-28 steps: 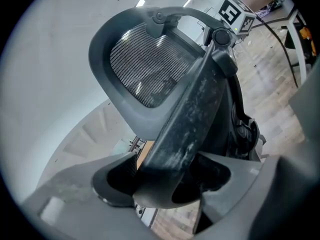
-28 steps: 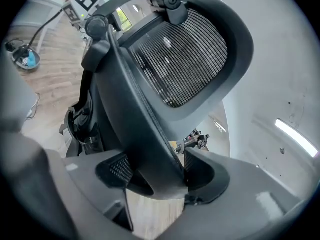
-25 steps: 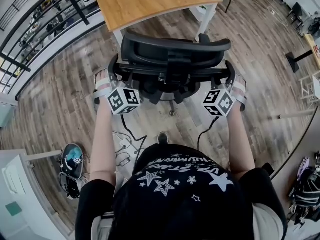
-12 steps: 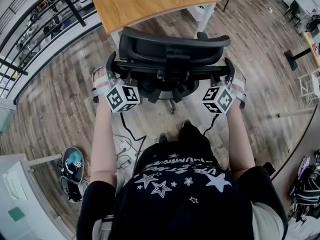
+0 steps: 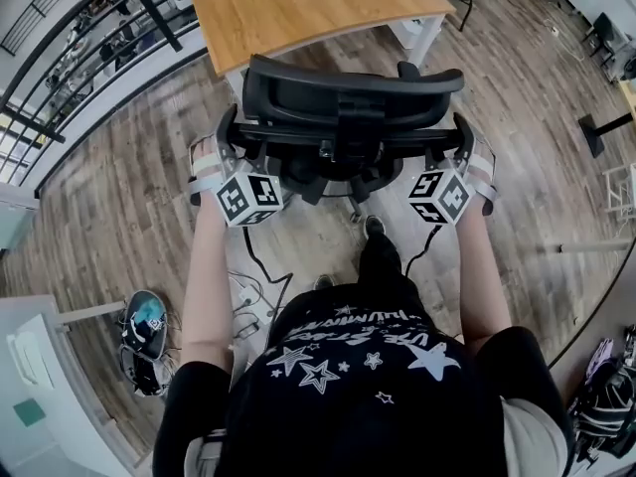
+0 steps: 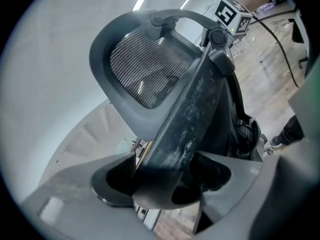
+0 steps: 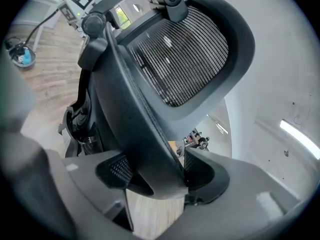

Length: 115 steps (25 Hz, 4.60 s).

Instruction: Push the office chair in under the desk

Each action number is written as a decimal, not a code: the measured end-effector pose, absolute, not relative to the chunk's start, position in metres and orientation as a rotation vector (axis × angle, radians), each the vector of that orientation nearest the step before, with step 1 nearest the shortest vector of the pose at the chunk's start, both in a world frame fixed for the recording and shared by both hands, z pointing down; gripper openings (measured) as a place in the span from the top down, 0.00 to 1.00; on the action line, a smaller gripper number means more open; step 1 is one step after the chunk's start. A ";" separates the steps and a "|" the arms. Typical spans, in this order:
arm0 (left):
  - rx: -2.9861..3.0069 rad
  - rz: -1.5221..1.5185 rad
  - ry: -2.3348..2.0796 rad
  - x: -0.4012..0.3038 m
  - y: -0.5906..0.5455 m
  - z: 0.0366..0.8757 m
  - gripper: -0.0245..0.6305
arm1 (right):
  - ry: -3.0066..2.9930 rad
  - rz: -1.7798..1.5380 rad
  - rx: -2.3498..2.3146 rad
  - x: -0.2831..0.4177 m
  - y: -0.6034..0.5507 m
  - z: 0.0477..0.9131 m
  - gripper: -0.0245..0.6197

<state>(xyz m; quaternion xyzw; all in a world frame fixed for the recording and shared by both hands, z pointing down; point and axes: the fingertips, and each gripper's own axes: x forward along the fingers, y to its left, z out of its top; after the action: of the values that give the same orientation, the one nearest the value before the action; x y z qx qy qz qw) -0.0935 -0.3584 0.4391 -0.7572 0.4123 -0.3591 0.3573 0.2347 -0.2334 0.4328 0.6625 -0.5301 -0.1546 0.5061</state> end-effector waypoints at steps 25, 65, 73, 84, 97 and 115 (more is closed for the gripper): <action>-1.851 -1.122 1.275 0.023 -0.495 0.441 0.44 | -1.459 -0.488 1.464 0.373 -0.452 0.434 0.50; -1.784 -1.202 1.353 0.051 -0.661 0.437 0.44 | -1.541 -0.595 1.388 0.404 -0.671 0.427 0.50; -1.781 -1.199 1.346 0.051 -0.683 0.442 0.44 | -1.530 -0.599 1.397 0.403 -0.690 0.432 0.50; -1.750 -1.206 1.332 0.050 -0.688 0.446 0.44 | -1.514 -0.591 1.416 0.404 -0.693 0.438 0.49; -1.735 -1.189 1.295 0.054 -0.683 0.448 0.44 | -1.508 -0.575 1.431 0.407 -0.700 0.439 0.49; -1.789 -1.241 1.246 0.050 -0.680 0.453 0.44 | -1.500 -0.522 1.378 0.407 -0.693 0.441 0.49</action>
<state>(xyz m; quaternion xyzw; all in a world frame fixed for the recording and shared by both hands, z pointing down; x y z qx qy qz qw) 0.0498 -0.6803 0.4535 -0.6777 0.4720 -0.4703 0.3111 0.4072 -0.6926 0.4414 0.5689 -0.6193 -0.2156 0.4963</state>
